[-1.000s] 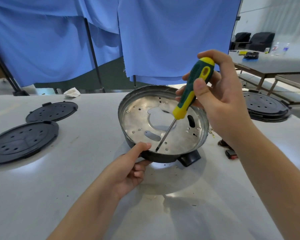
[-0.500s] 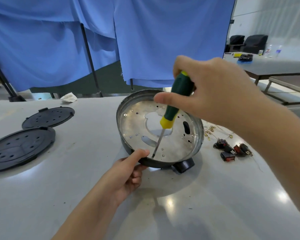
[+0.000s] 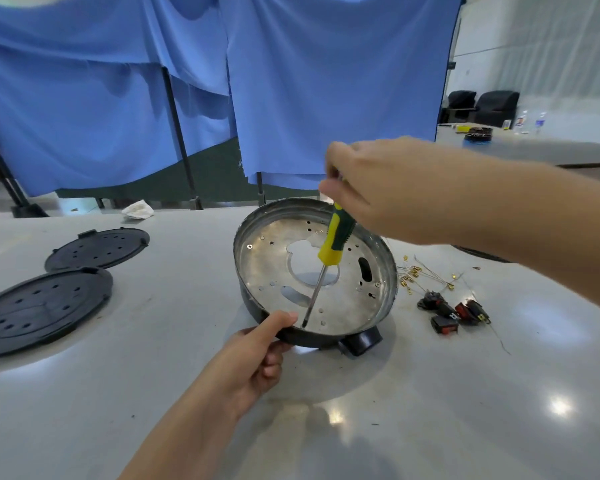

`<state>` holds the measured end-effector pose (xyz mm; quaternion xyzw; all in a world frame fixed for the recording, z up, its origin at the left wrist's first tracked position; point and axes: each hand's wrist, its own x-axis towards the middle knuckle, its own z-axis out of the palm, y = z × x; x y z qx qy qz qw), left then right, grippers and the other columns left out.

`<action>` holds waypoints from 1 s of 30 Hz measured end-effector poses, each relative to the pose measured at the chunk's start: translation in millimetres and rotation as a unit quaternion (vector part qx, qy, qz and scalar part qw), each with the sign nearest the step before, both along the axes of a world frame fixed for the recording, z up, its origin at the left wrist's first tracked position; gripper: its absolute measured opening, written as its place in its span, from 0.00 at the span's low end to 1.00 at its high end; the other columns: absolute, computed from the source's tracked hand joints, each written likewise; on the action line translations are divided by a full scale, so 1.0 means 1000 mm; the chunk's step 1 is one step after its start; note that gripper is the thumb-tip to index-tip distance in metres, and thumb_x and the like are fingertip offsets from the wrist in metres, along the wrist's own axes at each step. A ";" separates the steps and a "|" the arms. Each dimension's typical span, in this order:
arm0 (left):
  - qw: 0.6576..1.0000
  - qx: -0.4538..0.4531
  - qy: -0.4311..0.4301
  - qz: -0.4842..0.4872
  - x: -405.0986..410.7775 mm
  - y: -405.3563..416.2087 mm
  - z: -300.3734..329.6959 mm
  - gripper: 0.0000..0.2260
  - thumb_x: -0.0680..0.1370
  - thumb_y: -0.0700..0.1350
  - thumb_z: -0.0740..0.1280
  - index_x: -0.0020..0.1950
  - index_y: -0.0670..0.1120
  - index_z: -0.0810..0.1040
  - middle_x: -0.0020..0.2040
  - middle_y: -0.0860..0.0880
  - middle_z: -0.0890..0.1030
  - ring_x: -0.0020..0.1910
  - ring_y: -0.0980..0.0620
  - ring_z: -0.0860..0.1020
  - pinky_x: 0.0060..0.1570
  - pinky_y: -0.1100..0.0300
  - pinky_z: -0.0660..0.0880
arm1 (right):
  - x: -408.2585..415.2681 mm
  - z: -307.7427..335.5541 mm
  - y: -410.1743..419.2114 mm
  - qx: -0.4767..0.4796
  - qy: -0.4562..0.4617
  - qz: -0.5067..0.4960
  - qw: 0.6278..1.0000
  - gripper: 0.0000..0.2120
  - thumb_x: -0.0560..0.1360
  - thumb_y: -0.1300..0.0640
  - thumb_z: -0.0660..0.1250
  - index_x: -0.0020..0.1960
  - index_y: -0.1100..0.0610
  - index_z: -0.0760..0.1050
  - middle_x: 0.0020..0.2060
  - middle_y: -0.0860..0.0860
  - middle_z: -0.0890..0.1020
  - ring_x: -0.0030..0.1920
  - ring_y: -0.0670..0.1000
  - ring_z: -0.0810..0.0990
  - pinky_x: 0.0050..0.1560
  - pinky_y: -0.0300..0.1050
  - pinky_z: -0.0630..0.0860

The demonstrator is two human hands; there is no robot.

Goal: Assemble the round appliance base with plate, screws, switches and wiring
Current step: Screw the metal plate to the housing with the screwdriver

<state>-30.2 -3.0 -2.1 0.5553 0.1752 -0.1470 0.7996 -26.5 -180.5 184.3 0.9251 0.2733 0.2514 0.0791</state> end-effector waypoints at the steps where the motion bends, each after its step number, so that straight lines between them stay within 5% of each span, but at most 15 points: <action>1: 1.000 0.001 0.000 0.001 0.000 0.000 0.000 0.09 0.70 0.43 0.74 0.42 0.42 0.77 0.38 0.42 0.78 0.19 0.57 0.60 0.17 0.67 0.59 | -0.001 -0.004 0.001 0.014 0.031 0.045 0.998 0.14 0.82 0.50 0.50 0.58 0.58 0.68 0.50 0.56 0.74 0.39 0.54 0.72 0.40 0.48 0.70; 3: 1.000 0.004 -0.002 0.005 0.000 0.000 0.000 0.09 0.70 0.43 0.75 0.42 0.42 0.77 0.40 0.41 0.77 0.19 0.57 0.60 0.17 0.67 0.59 | -0.005 -0.008 0.001 0.029 0.081 0.102 0.991 0.11 0.81 0.56 0.53 0.64 0.54 0.64 0.56 0.49 0.65 0.46 0.50 0.67 0.49 0.32 0.65; 6: 1.000 0.007 -0.006 0.003 0.000 0.000 -0.001 0.08 0.70 0.44 0.75 0.41 0.43 0.77 0.43 0.40 0.76 0.19 0.57 0.60 0.18 0.67 0.59 | -0.012 -0.005 -0.002 0.036 0.149 0.125 0.980 0.16 0.78 0.65 0.56 0.62 0.49 0.62 0.53 0.45 0.60 0.46 0.40 0.65 0.47 0.21 0.59; 8: 1.000 0.009 -0.007 0.000 0.000 0.000 -0.001 0.09 0.70 0.44 0.75 0.41 0.43 0.77 0.43 0.40 0.76 0.19 0.57 0.60 0.18 0.67 0.59 | -0.015 0.000 -0.002 0.019 0.151 0.108 0.982 0.16 0.78 0.63 0.58 0.60 0.47 0.61 0.52 0.45 0.63 0.43 0.37 0.68 0.44 0.28 0.67; 10: 1.000 0.012 -0.005 0.001 0.000 0.000 -0.002 0.09 0.70 0.44 0.74 0.42 0.43 0.77 0.44 0.40 0.76 0.19 0.57 0.60 0.18 0.67 0.59 | -0.017 0.006 0.000 -0.032 0.103 0.078 0.991 0.08 0.80 0.50 0.57 0.57 0.49 0.63 0.48 0.48 0.69 0.36 0.43 0.71 0.38 0.39 0.72; 13: 1.000 0.007 -0.008 0.004 0.001 0.000 -0.003 0.09 0.70 0.43 0.74 0.42 0.42 0.77 0.43 0.40 0.76 0.19 0.57 0.60 0.18 0.66 0.59 | -0.024 0.013 0.006 -0.147 -0.036 0.013 0.988 0.24 0.72 0.34 0.40 0.43 0.53 0.61 0.31 0.50 0.69 0.26 0.50 0.66 0.26 0.44 0.65; 16: 1.000 0.005 -0.009 0.001 0.001 0.000 -0.003 0.09 0.70 0.43 0.74 0.42 0.42 0.76 0.44 0.40 0.77 0.19 0.57 0.60 0.18 0.67 0.58 | -0.030 0.009 0.004 -0.148 -0.081 0.004 0.986 0.24 0.74 0.34 0.39 0.40 0.53 0.59 0.29 0.50 0.68 0.24 0.49 0.64 0.25 0.42 0.55; 19: 1.000 0.007 -0.011 -0.007 0.001 0.001 -0.003 0.10 0.70 0.44 0.74 0.43 0.43 0.75 0.45 0.40 0.75 0.19 0.57 0.59 0.18 0.67 0.58 | -0.030 0.007 -0.003 -0.030 0.081 0.054 0.995 0.06 0.78 0.48 0.54 0.52 0.48 0.61 0.43 0.46 0.68 0.30 0.48 0.69 0.28 0.41 0.63; 21: 1.000 0.007 -0.015 -0.013 0.001 0.001 -0.004 0.10 0.70 0.45 0.74 0.44 0.43 0.75 0.45 0.40 0.74 0.19 0.57 0.59 0.18 0.66 0.58 | -0.032 0.010 -0.003 0.016 0.160 0.074 0.984 0.07 0.78 0.52 0.58 0.53 0.46 0.60 0.43 0.44 0.68 0.31 0.46 0.69 0.29 0.38 0.66; 26: 1.000 0.013 -0.016 -0.008 0.002 0.000 -0.005 0.10 0.70 0.44 0.74 0.44 0.43 0.74 0.46 0.40 0.73 0.19 0.57 0.59 0.18 0.66 0.58 | -0.033 0.003 0.006 -0.093 -0.053 -0.015 0.994 0.23 0.72 0.34 0.39 0.45 0.53 0.57 0.29 0.50 0.69 0.25 0.51 0.66 0.25 0.44 0.59; 30: 1.000 0.017 -0.021 -0.013 0.001 0.000 -0.004 0.10 0.71 0.44 0.74 0.44 0.43 0.74 0.46 0.40 0.74 0.18 0.57 0.58 0.18 0.66 0.57 | -0.031 0.004 0.000 -0.005 0.079 0.004 0.997 0.10 0.78 0.44 0.51 0.50 0.50 0.61 0.37 0.50 0.71 0.29 0.49 0.69 0.28 0.43 0.64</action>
